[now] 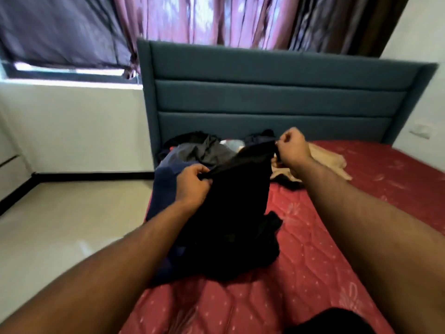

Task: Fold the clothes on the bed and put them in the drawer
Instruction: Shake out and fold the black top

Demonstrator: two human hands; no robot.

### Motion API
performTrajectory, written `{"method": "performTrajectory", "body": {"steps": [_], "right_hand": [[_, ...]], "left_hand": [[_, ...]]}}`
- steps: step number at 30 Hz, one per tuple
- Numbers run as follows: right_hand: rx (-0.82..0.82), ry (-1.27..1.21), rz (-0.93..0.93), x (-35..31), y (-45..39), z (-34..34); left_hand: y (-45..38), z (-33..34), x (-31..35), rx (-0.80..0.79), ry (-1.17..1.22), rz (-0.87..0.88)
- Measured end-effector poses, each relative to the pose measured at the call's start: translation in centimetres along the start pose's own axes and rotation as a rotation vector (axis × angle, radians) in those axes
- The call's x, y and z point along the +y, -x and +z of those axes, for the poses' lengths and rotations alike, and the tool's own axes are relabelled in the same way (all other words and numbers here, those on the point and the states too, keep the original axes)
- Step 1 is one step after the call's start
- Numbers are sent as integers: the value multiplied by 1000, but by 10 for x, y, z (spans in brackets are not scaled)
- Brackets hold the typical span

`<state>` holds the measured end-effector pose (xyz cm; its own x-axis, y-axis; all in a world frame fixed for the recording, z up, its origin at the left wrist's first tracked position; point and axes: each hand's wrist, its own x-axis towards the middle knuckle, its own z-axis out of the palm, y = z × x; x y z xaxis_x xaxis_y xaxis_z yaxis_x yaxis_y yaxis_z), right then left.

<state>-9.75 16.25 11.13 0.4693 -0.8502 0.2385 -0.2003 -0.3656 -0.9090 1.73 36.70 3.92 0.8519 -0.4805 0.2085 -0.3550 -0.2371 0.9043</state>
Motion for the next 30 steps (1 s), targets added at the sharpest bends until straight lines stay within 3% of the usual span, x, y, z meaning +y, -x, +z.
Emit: {"method": "performTrajectory", "body": {"steps": [4,6,9,11,14,17,20,23,25,28,30], "right_hand": [[13,-358,-55,-125,-55,-44],[-44,-379,-190,-172,-71,-70],[-54,162,-585,-197,-91,-105],[111,448,-712,-202,-103,-121],[302,385,-797,-220,-101,-144],[451,278,-763,-227,-98,-160],[242,146,-473,-217,-87,-154],[439,-180,-328,-218,-81,-150],[474,-277,-292,-224,-78,-154],[514,-304,-411,-239,-73,-162],[430,-70,-561,-253,-65,-169]], "left_hand": [[-75,-17,107,63,73,149],[-108,-31,162,132,24,283],[-137,-47,214,185,-49,399],[-146,-50,235,176,-68,428],[-145,-51,255,168,-65,523],[-132,-47,277,207,-121,595],[-121,-44,292,228,-224,697],[-117,-50,298,223,-496,914],[-115,-58,303,235,-598,971],[-111,-72,314,212,-513,952],[-110,-79,314,144,-420,924]]}}
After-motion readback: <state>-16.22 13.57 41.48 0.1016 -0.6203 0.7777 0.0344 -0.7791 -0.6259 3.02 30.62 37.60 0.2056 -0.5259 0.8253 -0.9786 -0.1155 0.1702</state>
